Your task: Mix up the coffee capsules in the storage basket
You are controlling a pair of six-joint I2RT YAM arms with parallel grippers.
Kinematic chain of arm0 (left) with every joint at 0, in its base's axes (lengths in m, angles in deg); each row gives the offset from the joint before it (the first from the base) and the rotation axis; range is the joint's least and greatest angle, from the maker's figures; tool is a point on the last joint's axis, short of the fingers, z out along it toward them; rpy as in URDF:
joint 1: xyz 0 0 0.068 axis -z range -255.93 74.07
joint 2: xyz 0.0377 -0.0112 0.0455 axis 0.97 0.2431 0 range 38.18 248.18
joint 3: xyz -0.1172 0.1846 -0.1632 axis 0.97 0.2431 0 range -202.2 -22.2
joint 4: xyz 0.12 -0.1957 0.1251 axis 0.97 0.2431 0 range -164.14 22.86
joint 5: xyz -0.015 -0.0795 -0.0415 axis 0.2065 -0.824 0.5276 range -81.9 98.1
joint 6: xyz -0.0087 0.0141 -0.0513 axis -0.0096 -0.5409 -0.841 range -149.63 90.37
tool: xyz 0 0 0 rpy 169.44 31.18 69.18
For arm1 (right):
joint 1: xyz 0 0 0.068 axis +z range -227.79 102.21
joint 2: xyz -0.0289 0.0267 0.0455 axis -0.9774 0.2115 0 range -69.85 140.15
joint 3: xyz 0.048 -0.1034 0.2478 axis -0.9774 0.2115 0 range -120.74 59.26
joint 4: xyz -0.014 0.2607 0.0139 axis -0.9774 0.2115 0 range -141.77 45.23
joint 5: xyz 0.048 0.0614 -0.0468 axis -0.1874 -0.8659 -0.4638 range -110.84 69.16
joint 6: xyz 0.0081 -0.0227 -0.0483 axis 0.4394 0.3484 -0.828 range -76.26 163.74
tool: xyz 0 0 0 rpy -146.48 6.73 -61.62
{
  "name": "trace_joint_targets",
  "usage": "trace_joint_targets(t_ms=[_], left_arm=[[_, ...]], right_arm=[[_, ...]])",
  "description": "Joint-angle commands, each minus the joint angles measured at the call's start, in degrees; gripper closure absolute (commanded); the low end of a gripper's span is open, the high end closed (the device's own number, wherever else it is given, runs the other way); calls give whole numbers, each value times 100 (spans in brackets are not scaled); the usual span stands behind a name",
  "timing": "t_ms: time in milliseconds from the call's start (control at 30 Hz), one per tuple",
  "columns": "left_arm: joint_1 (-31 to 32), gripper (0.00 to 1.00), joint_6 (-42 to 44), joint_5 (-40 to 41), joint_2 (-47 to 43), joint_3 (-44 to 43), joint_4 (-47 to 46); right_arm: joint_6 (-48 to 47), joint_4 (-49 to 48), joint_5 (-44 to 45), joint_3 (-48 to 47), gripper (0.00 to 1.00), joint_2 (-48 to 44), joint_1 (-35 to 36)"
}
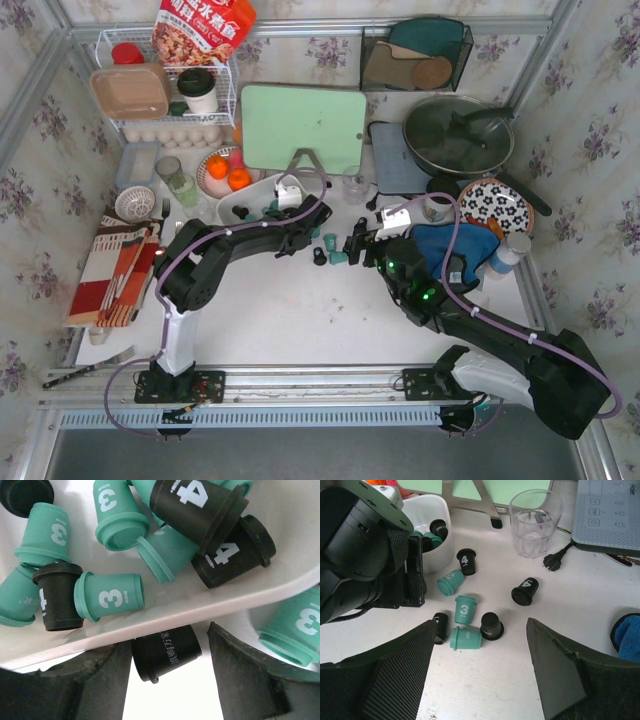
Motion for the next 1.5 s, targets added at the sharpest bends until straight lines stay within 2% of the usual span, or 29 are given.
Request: trace_joint_targets(t_ms=[0, 100, 267, 333, 500, 733, 1000, 1100, 1233, 1367, 1467], left_arm=[[-20, 38, -46, -319, 115, -96, 269], [-18, 46, -173, -333, 34, 41, 338], [38, 67, -194, -331, -235, 377, 249], [79, 70, -164, -306, -328, 441, 247], [163, 69, -28, -129, -711, 529, 306], [72, 67, 664, 415, -1395, 763, 317], [-54, 64, 1928, -197, -2325, 1018, -609], [-347, 63, 2179, -570, -2307, 866, -699], [-954, 61, 1929, -1167, -2071, 617, -570], [-1380, 50, 1685, -1506, -1646, 436, -466], [-1467, 46, 1594, -1593, -1390, 397, -419]], right_arm=[[42, -114, -12, -36, 21, 12, -7], [38, -114, -1, -40, 21, 13, -8], [37, -107, 4, -40, 21, 6, -8], [39, -106, 16, -41, 21, 4, -3], [31, -101, 39, -34, 21, 3, -8], [31, -104, 22, -35, 21, 12, -8], [40, -115, -47, -52, 21, 111, -7], [39, -84, -151, -119, 20, 278, -8], [77, -42, -272, -195, 21, 516, -8], [190, -51, -344, -294, 21, 846, -8], [305, 70, -339, -472, 21, 1240, -8]])
